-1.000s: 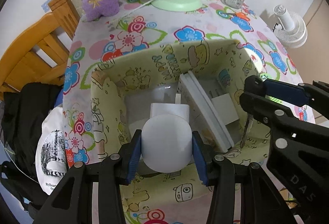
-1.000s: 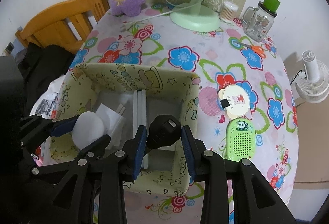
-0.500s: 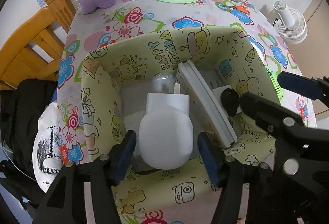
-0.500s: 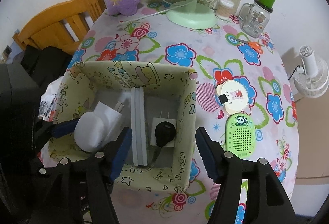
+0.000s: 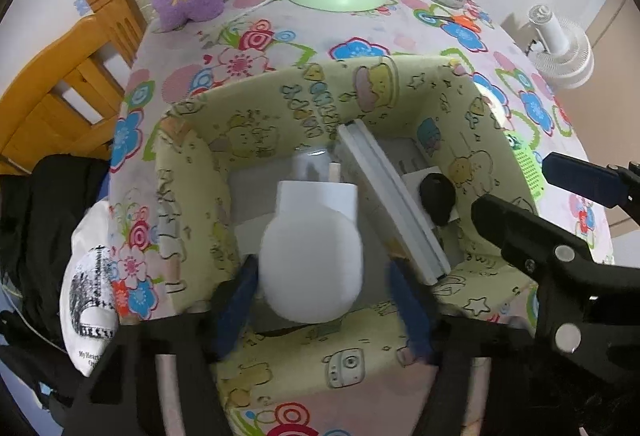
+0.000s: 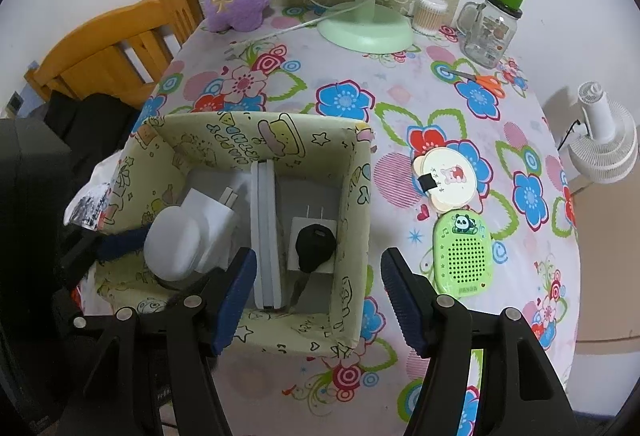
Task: Organize rigid objects
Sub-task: 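Open left gripper and withdraw both grippers from the box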
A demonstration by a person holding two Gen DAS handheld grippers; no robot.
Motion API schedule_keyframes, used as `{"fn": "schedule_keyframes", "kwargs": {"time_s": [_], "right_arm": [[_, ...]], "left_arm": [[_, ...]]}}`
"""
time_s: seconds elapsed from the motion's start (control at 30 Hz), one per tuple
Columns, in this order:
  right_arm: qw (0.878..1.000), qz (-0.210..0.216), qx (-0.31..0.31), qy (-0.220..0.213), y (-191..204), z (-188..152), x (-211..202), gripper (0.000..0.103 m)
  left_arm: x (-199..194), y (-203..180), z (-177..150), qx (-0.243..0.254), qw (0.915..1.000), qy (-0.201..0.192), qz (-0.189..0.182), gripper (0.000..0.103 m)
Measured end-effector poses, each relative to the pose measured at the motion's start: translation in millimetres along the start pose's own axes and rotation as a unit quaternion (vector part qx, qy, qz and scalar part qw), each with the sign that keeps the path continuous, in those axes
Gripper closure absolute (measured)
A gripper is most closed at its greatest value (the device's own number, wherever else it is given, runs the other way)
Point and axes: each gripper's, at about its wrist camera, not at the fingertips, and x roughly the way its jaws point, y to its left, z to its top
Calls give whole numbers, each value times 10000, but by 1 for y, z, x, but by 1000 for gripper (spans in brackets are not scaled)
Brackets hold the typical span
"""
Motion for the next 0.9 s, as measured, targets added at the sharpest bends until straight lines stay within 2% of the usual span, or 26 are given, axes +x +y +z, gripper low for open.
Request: {"fn": "schedule_keyframes", "kwargs": {"time_s": [0.1,0.43,0.6,0.9], "right_arm": [[10000,-19,38,-34,-3,-2,-3,35],[9997,-104,211,-55,-19,-5,-9,35],[9996,-103,262,-54,-25,-7,-10,35],[9997,-66,253,7,-33,-11,-10,35]], "left_arm": [[-2,-6,1,124,9999,-63,-10,54],[-6,-32,1,339,9985,-83,-433,54],[-8,-32,2,260,9987,-90,-439,44],[-10,-37,-1,212,9991,-107,-362,42]]}}
